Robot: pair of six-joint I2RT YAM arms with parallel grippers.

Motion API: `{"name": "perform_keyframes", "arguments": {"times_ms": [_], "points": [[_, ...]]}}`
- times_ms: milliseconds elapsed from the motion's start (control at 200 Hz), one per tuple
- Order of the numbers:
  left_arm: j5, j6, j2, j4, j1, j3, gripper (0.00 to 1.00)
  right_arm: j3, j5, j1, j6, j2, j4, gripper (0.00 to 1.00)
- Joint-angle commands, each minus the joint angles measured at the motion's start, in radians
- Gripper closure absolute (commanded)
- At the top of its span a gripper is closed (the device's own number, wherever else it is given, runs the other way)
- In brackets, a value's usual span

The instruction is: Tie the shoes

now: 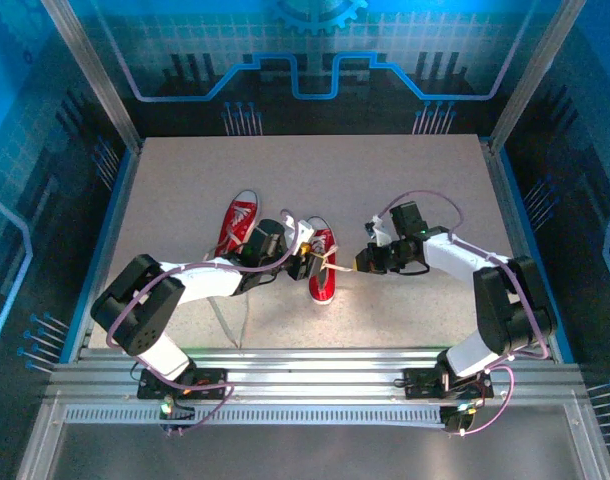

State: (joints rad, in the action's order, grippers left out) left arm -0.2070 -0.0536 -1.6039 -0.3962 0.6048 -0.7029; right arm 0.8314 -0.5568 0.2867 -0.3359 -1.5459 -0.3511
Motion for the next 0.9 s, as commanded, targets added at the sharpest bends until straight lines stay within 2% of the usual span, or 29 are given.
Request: {"name": "perform_keyframes", "arguments": {"times_ms": [0,80,165,190,310,420,460,570,745,895], "points": [[-0.025,0.007,0.004,0.018,-0.007,-0.009,0.39,-0.003,0.004,-0.009,0.022,-0.019,-0.024,1.0],[-0.035,0.023,0.038,0.027,-0.008,-0.002,0.36,0.0,0.006,-0.009,0.025,-0.016,-0.031,0.93],[-0.031,0.062,0.106,0.041,-0.008,0.023,0.32,0.002,0.018,-0.011,0.027,0.003,-0.041,0.74],[-0.03,0.079,0.132,0.049,-0.009,0.032,0.31,0.003,0.022,-0.01,0.027,0.011,-0.044,0.71],[-0.046,0.141,0.242,0.121,-0.044,0.075,0.29,0.011,0.026,-0.018,0.034,0.035,-0.061,0.68],[-0.082,0.228,0.296,0.2,-0.07,0.107,0.33,0.019,0.023,-0.021,0.033,0.04,-0.063,0.66],[-0.147,0.239,0.3,0.181,-0.085,0.122,0.35,0.021,0.018,-0.021,0.028,0.041,-0.057,0.64],[-0.246,0.323,0.25,0.149,-0.084,0.125,0.38,0.025,0.006,-0.02,0.012,0.046,-0.036,0.62],[-0.23,0.347,0.122,0.18,-0.064,0.062,0.4,0.029,-0.001,-0.015,0.002,0.062,-0.016,0.6],[-0.21,0.356,0.058,0.144,-0.052,0.058,0.4,0.034,-0.005,-0.008,0.006,0.064,-0.013,0.6]]}}
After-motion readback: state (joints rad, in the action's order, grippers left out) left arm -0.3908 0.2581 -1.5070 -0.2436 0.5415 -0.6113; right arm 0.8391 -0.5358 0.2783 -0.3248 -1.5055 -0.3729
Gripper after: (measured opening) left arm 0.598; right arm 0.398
